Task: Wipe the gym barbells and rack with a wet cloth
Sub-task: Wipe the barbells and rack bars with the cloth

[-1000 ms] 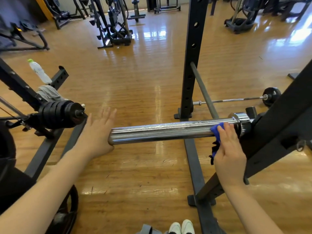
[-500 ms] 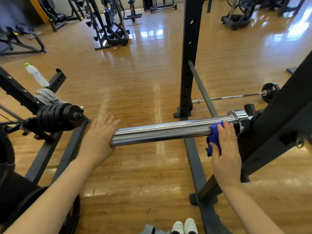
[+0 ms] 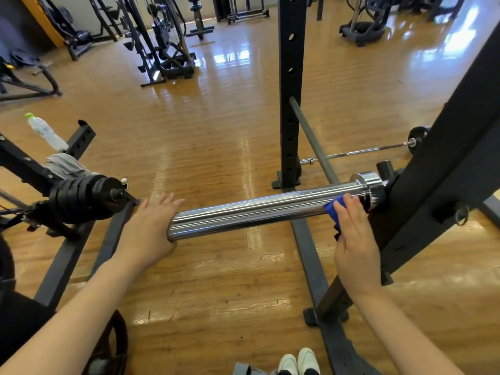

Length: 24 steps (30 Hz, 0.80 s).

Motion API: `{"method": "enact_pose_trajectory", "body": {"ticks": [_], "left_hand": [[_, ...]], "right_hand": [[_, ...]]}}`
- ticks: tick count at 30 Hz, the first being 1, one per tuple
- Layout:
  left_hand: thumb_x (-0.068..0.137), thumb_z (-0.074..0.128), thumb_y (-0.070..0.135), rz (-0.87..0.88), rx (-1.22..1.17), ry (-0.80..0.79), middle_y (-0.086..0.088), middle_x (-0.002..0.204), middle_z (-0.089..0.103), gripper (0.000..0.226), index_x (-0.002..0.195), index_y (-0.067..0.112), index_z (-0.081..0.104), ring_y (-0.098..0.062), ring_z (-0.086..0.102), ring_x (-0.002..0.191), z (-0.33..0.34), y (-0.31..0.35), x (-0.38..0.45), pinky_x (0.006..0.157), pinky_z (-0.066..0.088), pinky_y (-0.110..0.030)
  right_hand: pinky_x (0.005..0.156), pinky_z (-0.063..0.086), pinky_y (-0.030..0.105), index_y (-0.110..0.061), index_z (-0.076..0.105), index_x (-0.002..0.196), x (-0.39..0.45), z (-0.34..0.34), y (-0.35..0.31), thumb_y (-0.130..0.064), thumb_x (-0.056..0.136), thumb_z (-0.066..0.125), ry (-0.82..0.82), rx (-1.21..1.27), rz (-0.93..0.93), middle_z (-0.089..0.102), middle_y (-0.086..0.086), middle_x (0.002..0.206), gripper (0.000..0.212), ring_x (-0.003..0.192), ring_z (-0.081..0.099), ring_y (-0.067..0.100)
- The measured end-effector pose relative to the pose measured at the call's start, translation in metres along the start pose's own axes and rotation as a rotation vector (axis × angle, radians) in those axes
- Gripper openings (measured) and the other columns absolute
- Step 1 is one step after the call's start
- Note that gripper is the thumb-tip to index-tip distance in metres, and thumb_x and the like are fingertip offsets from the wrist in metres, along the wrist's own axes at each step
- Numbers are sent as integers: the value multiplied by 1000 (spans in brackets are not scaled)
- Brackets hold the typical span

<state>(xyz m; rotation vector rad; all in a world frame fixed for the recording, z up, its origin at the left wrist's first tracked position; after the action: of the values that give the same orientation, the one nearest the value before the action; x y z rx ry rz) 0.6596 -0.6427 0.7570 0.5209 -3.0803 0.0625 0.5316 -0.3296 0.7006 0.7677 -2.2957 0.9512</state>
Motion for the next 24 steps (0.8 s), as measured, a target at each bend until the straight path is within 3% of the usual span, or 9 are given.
{"method": "enact_pose_trajectory", "body": {"ticks": [4,7,9,12,14,17,20,22,24], "left_hand": [[75,74,21,-3,-26,-153,1,155,25,90,150,23,23,-13,20,143,-2,1,4,115,14,-29],[75,74,20,-33,-94,-294,3,144,43,89,149,26,24,-16,44,125,-8,3,6,98,36,-26],[74,74,19,-22,-108,-297,4,144,43,90,149,25,24,-15,44,125,-10,4,7,97,37,-26],[71,76,19,-4,-99,-182,2,153,30,100,151,22,16,-16,21,142,-7,0,6,114,14,-29],[64,82,19,37,0,-21,-5,151,33,109,150,17,16,-22,24,142,-6,0,-1,115,6,-36],[53,91,19,105,82,165,-19,142,43,106,142,3,35,-33,37,134,3,5,-19,117,5,-40],[55,90,14,114,95,240,-22,138,47,96,136,2,41,-34,41,130,9,7,-23,117,4,-38],[55,87,2,105,94,276,-22,136,50,89,133,2,46,-36,45,127,8,5,-18,117,8,-38],[55,86,1,107,71,252,-20,134,52,85,132,2,50,-35,49,125,7,2,-14,116,17,-38]], "right_hand": [[117,15,23,4,46,133,12,2,-10,5,88,35,28,10,52,45,21,139,46,136,31,28],[113,28,38,2,51,131,31,0,-18,14,82,45,1,56,97,49,18,137,50,133,38,30],[110,31,45,2,52,130,33,-2,-19,19,79,47,-22,72,99,50,17,136,54,133,39,30],[110,30,43,2,51,130,15,-3,-13,16,82,44,-14,36,68,48,15,138,51,135,33,22],[108,33,47,1,49,132,-2,-1,-7,4,85,35,-3,-5,51,44,14,141,49,139,27,18],[111,30,44,-4,38,138,-14,2,-3,-2,88,30,-5,-25,37,36,12,145,51,144,15,12],[117,17,26,0,38,138,0,2,-7,2,88,32,20,4,29,39,19,143,50,139,23,21],[116,19,26,4,45,134,21,-1,-13,1,89,34,46,31,16,44,21,139,46,135,31,26],[113,28,34,5,51,130,39,-3,-17,-5,91,35,61,45,20,49,21,135,43,131,39,28]]}}
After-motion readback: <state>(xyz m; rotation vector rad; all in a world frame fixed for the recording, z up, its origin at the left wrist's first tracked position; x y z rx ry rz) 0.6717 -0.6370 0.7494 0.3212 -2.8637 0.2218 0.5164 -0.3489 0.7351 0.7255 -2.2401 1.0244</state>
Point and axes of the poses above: each hand's wrist, its own x-axis towards the middle knuckle, its own z-axis out of the palm, y = z × x, the point moved 6 cm from there along x, towards the middle knuckle
